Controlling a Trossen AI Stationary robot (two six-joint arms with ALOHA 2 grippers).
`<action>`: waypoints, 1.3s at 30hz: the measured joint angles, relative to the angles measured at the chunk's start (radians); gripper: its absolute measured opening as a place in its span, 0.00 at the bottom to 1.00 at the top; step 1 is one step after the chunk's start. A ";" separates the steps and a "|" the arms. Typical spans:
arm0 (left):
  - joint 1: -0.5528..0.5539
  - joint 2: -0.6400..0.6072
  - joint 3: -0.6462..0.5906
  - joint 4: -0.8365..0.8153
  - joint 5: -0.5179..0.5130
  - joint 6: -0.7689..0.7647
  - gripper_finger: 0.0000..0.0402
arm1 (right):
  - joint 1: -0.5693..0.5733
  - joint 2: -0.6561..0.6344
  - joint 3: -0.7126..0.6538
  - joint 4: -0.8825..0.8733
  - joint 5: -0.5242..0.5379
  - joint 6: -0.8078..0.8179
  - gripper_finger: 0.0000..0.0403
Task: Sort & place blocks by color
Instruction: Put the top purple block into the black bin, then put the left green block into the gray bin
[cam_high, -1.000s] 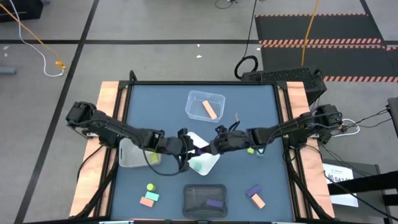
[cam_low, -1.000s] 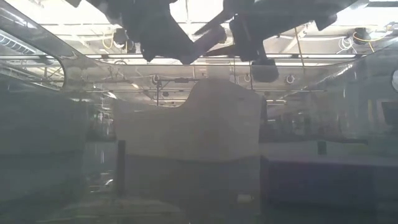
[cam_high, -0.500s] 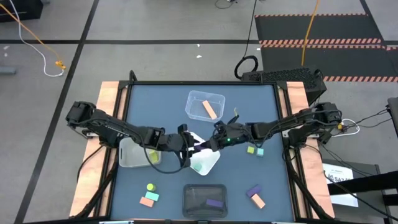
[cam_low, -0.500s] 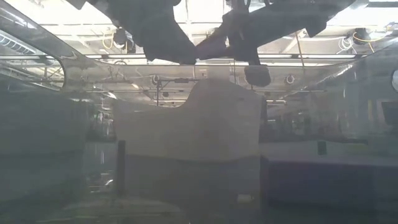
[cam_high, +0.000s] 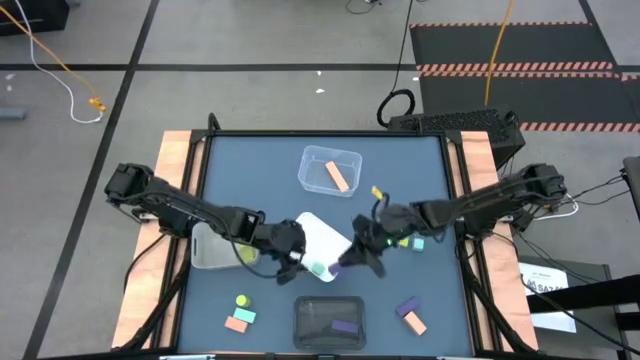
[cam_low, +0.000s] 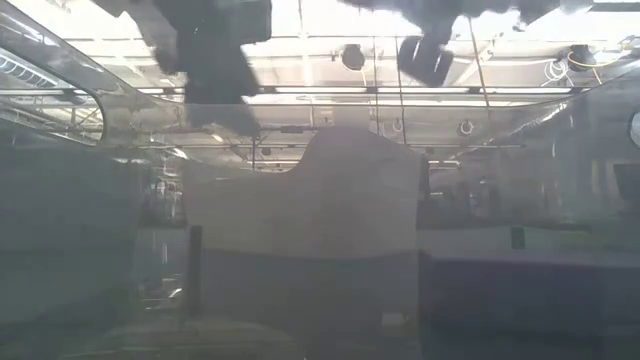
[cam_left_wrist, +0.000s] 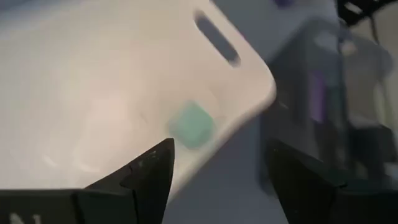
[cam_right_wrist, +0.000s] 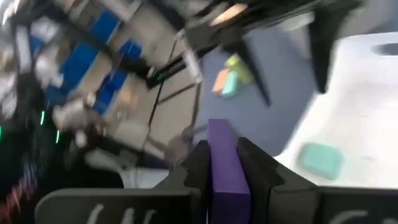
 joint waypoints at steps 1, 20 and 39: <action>-0.011 0.000 0.000 -0.009 0.023 -0.035 0.62 | 0.025 0.003 0.000 0.011 0.009 -0.020 0.10; -0.304 0.000 0.000 -0.009 -0.006 -0.623 0.62 | 0.333 0.281 0.000 0.362 0.321 -0.235 0.11; -0.508 0.000 0.000 -0.040 -0.372 -0.821 0.62 | 0.408 0.347 0.001 0.448 0.349 -0.314 0.41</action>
